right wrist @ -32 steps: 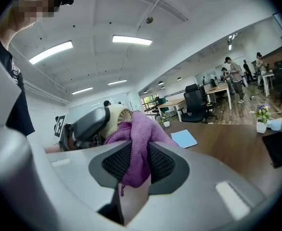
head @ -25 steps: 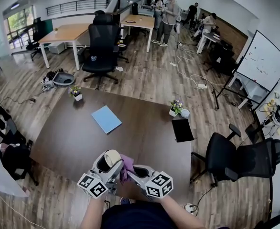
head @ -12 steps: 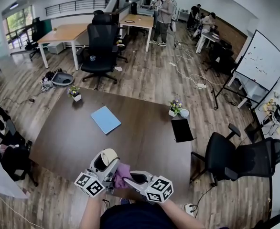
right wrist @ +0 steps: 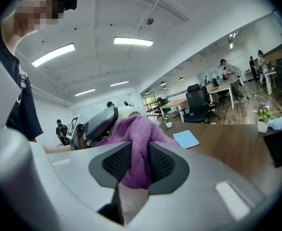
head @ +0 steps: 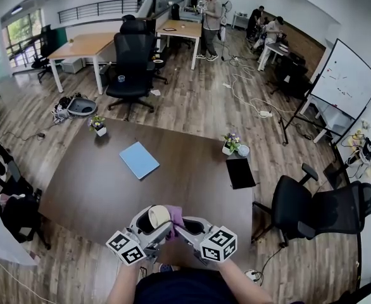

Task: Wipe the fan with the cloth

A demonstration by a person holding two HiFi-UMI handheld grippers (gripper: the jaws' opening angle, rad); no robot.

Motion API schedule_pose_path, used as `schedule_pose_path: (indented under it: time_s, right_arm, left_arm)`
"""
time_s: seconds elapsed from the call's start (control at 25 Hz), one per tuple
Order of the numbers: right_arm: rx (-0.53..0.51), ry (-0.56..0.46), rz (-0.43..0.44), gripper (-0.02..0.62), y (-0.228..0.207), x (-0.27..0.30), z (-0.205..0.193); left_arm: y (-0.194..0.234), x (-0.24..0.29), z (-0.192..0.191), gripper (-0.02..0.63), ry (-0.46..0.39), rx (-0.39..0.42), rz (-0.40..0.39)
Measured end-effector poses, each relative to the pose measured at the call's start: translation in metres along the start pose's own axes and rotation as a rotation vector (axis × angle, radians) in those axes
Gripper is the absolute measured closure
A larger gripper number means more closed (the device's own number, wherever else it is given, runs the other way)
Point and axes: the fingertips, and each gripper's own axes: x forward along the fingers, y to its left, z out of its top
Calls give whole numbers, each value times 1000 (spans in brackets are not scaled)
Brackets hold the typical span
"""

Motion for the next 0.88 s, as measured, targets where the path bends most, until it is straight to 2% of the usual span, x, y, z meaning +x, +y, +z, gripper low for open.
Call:
schedule_pose_path:
  time_s: [0.12, 0.4, 0.6, 0.88]
  right_arm:
    - [-12, -5, -21, 491, -7, -2, 6]
    - [-33, -14, -48, 491, -16, -3, 16]
    - [-86, -32, -78, 491, -23, -6, 32]
    - [-80, -78, -86, 491, -23, -12, 45]
  left_arm:
    - [-13, 3, -7, 227, 43, 31, -61]
    - [-41, 1, -25, 227, 148, 167, -174]
    - [-39, -1, -36, 227, 202, 262, -148]
    - [-32, -5, -44, 227, 232, 277, -125]
